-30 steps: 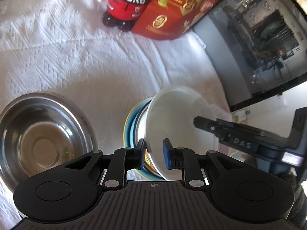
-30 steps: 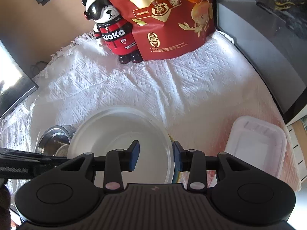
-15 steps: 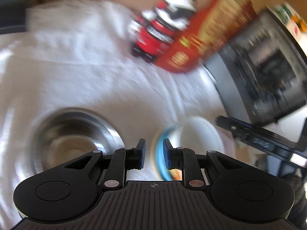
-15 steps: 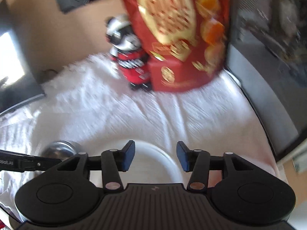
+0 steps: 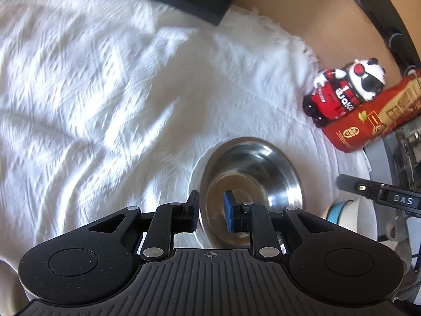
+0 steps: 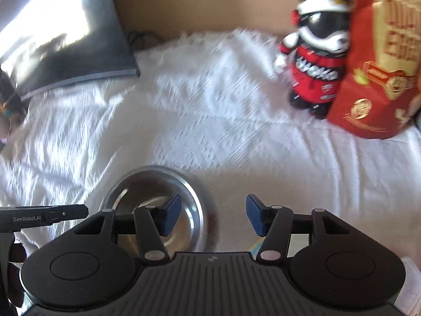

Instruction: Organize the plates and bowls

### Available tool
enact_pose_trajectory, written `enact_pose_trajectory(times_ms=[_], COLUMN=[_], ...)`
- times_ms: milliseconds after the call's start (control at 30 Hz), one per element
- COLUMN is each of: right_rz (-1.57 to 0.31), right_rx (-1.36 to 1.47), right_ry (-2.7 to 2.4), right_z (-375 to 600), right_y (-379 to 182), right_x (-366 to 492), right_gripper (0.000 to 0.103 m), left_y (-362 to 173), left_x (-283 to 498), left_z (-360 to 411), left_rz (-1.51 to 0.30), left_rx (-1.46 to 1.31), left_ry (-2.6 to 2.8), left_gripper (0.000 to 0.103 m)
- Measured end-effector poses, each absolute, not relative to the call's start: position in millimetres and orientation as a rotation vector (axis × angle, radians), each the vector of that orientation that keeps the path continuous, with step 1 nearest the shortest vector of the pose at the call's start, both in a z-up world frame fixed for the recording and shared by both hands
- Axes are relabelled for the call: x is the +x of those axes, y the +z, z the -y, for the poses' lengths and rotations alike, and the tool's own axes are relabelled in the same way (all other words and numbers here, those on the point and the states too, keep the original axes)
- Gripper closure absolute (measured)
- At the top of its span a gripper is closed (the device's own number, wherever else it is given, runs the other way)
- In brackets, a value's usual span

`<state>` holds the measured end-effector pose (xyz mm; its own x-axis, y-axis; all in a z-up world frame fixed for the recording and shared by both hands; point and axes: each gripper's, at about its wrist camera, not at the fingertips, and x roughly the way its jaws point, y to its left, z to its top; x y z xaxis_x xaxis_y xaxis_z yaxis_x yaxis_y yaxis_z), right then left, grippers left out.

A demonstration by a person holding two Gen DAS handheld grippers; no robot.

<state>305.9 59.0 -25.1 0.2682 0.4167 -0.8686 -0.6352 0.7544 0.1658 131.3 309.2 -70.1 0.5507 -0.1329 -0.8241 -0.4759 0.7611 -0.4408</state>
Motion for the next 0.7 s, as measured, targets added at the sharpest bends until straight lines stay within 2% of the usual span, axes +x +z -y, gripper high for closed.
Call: enact_pose_trajectory(times_ms=[233,300,600,700], right_rz=[-1.180,-1.181,-1.331,-1.376], right_rx=[-0.356,-0.404,-0.429,-0.428], right_ry=[0.742,0.727,0.674,0.655], right_z=[-105.3,-115.7,-134.9,-138.9], right_y=[-63.2,-74.3,-117.6,-130.7], right_x=[303.8,303.8,321.4,321.3], right_gripper=[0.048,0.048,0.048,0.045], left_y=[-86.0,-91.0,-112.4,-124.9], left_x=[130.2,129.9,134.5,137.6], left_z=[-296.5,-296.5,-297.1,-299.5], left_rz=[-1.013,-1.017,-1.057,-1.074], left_rx=[-0.600,-0.621,-0.689,-0.736], left_ry=[0.302,0.296,0.269,0.252], left_gripper=[0.081,0.074,0.071,0.070])
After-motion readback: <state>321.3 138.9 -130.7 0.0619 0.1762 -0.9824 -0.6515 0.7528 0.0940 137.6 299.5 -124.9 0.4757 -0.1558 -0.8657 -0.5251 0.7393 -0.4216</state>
